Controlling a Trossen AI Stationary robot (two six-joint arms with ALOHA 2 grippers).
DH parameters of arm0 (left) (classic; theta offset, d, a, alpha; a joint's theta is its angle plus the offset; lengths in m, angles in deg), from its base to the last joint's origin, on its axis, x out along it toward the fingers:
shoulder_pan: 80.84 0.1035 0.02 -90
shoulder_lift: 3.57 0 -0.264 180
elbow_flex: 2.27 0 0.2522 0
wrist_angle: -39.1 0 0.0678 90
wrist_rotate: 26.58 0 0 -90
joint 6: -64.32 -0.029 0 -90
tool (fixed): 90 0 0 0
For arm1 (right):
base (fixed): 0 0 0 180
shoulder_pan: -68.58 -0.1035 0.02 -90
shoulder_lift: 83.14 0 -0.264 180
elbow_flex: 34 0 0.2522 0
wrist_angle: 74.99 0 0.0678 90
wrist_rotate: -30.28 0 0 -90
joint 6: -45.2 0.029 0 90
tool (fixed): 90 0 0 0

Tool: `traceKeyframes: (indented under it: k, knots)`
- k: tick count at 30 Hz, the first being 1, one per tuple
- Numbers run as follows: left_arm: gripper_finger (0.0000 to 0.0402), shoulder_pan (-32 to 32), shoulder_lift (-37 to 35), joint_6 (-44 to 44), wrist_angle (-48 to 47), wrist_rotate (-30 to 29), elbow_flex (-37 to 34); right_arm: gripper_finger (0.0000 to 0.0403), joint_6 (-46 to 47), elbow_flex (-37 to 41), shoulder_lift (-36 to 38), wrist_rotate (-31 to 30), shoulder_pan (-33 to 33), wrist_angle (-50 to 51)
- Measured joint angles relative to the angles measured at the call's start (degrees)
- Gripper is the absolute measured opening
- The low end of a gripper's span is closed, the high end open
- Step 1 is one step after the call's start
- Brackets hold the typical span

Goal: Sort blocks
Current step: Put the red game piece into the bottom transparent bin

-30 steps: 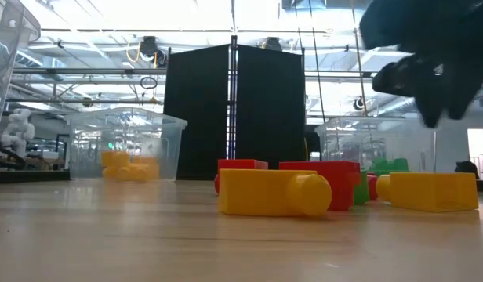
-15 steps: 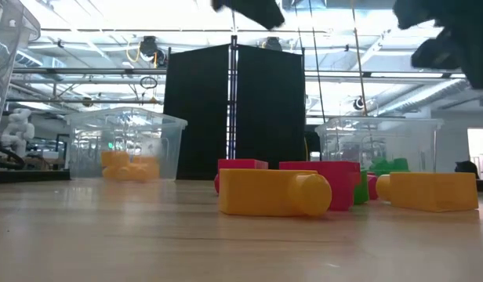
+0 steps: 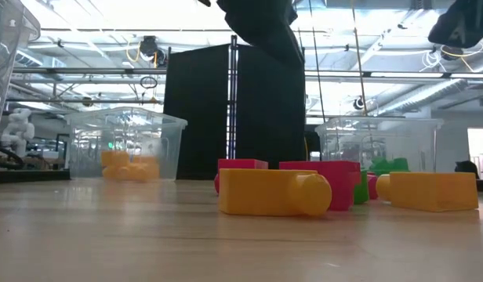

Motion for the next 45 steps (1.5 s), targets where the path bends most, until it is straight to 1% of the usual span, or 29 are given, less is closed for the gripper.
traceKeyframes:
  k: [2,6,7,9,10,11,13,15,19,22,23,26,27,29,31,35,39,42,45]
  knots:
    - [0.0,0.7,0.0,-0.1,-0.1,1.8,0.0,0.0141,-0.1,0.0,0.1,0.0,0.0,0.0]
    - [0.0,1.7,0.0,-0.1,0.8,1.0,0.0,0.0181,-0.4,0.0,-0.1,0.0,0.0,0.0]
    - [0.0,1.9,0.1,0.0,2.5,-1.2,-0.1,0.0189,-0.4,0.0,-0.2,0.0,0.0,0.0]
    - [0.0,2.2,0.6,1.0,6.6,-8.9,-0.1,0.02,-0.8,0.0,-0.2,0.0,0.0,0.0]
    - [0.0,2.2,0.6,2.3,7.5,-11.9,-0.1,0.0204,-1.0,0.0,-0.2,0.0,0.0,0.0]
    - [0.0,2.2,0.6,4.2,8.6,-13.8,-0.1,0.0207,-1.1,0.0,-0.2,0.0,0.0,0.0]
    - [0.0,2.3,0.6,8.4,11.7,-15.2,-0.1,0.0209,-1.7,0.0,-0.2,0.0,0.0,0.0]
    - [0.0,2.2,0.6,10.4,13.6,-14.9,-0.1,0.0209,-2.4,0.0,-0.2,0.0,0.0,0.0]
    - [0.0,1.8,0.6,11.5,15.0,-14.3,-0.1,0.0205,-2.6,0.0,-0.2,0.0,0.0,0.1]
    - [0.0,1.9,0.6,21.6,14.3,-14.3,-0.1,0.0202,-2.6,0.0,-0.2,0.0,0.0,0.1]
    - [0.0,2.0,0.6,23.6,14.0,-13.7,-0.1,0.0202,-2.6,0.0,-0.2,0.0,0.0,0.1]
    - [0.0001,2.1,0.8,21.3,14.3,-9.6,-0.1,0.0202,-2.6,0.0,-0.2,0.0,0.0,0.1]
    - [0.0004,2.4,1.0,21.2,14.4,-7.4,-0.1,0.0201,-2.7,0.0,-0.2,0.0,0.0,0.1]
    - [0.0018,3.2,1.4,22.5,14.0,-1.2,-0.2,0.0201,-2.8,0.0,-0.2,0.0,0.0,0.1]
    - [0.0044,3.9,1.5,23.8,13.9,2.7,-0.2,0.0201,-2.8,0.0,-0.2,0.0,0.0,0.1]
    - [0.0115,4.0,1.4,21.9,13.3,3.1,-0.2,0.0201,-2.8,0.0,-0.2,-0.1,0.0,0.1]
    - [0.0184,3.2,1.6,15.8,11.6,2.6,-0.2,0.0201,-2.8,0.0,-0.2,-0.1,0.0,0.1]
    - [0.0217,2.4,2.0,10.3,9.1,2.2,-0.2,0.0201,-2.8,0.0,-0.2,-0.1,0.0,0.1]
    - [0.0233,1.5,2.5,6.9,8.8,2.2,-0.2,0.0201,-2.8,0.0,-0.2,-0.4,0.0,0.1]
